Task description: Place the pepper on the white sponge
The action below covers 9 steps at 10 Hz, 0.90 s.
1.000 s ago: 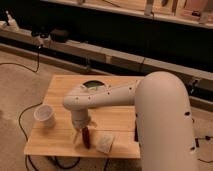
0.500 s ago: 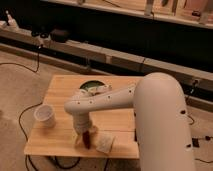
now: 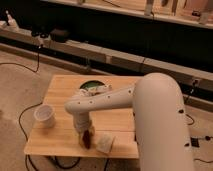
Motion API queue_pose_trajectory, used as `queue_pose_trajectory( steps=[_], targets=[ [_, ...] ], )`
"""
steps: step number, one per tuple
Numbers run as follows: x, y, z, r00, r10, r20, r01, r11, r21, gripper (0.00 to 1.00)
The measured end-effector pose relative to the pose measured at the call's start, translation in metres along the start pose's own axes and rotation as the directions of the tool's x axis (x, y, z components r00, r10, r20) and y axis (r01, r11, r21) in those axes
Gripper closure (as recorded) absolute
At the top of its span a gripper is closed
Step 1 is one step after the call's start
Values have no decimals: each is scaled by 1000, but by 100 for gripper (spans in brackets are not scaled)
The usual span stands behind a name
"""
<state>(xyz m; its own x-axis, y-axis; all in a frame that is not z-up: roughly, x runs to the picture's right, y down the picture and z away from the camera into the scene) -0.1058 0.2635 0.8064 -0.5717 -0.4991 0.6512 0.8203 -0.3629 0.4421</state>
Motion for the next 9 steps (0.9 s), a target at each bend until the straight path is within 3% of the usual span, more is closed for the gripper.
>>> queue_pose_trajectory(
  steps=[2, 5, 9],
  targets=[
    [2, 0, -2, 1000, -5, -4, 5, 1000, 2, 45],
    [2, 3, -5, 1000, -10, 0, 10, 1000, 1, 62],
    [2, 5, -10, 1000, -30, 8, 30, 1000, 6, 62]
  ],
)
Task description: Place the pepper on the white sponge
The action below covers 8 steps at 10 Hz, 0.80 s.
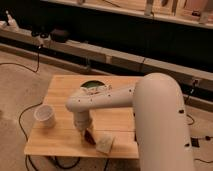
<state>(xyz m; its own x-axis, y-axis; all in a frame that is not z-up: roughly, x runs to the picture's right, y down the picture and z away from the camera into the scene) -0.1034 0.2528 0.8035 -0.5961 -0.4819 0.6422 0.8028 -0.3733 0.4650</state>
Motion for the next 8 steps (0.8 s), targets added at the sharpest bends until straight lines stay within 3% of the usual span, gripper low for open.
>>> queue_pose_trajectory(
  steps=[2, 4, 6, 8],
  targets=[
    [-7, 4, -17, 1000, -25, 1, 25, 1000, -2, 62],
    [-25, 11, -47, 998, -59, 4, 59, 998, 18, 62],
    [-47, 11, -66, 992, -125, 31, 123, 991, 46, 62],
    [-73, 9, -71, 981, -178, 75, 173, 982, 76, 62]
  ],
)
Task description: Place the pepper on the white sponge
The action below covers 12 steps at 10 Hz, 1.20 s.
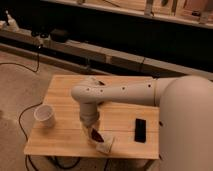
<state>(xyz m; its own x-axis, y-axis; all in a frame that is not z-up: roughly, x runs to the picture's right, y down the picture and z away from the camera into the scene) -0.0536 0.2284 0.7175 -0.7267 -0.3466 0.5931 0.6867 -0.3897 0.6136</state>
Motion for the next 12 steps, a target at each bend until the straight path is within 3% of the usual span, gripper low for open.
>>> queue_pose_trajectory(
  steps=[3, 6, 9, 12],
  targets=[
    [-43, 8, 10, 998, 13, 62, -15, 1000, 21, 62],
    [-67, 24, 25, 997, 21, 77, -20, 1000, -11, 62],
    [-69, 33, 41, 998, -1, 70, 5, 999, -48, 62],
    [-57, 34, 51, 999, -10, 45, 13, 998, -65, 62]
  ],
)
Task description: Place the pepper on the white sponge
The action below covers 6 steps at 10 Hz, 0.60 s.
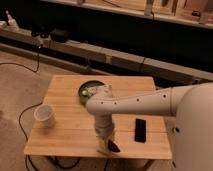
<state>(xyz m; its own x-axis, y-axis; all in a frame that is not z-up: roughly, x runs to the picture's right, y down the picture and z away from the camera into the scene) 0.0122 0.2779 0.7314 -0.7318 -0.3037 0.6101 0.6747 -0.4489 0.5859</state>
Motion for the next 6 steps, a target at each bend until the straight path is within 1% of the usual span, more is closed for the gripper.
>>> queue_pose_trajectory(
  steps=[1, 2, 4, 5, 6],
  targets=[
    [2, 0, 1, 1000, -1, -2, 1, 1000, -1, 62],
    [4, 0, 3, 1000, 0, -6, 0, 1000, -2, 59],
    [5, 1, 5, 1000, 9, -8, -9, 1000, -3, 43],
    [3, 3, 6, 1000, 16, -7, -16, 1000, -4, 31],
    [2, 5, 7, 1000, 22, -7, -22, 1000, -6, 23]
  ],
)
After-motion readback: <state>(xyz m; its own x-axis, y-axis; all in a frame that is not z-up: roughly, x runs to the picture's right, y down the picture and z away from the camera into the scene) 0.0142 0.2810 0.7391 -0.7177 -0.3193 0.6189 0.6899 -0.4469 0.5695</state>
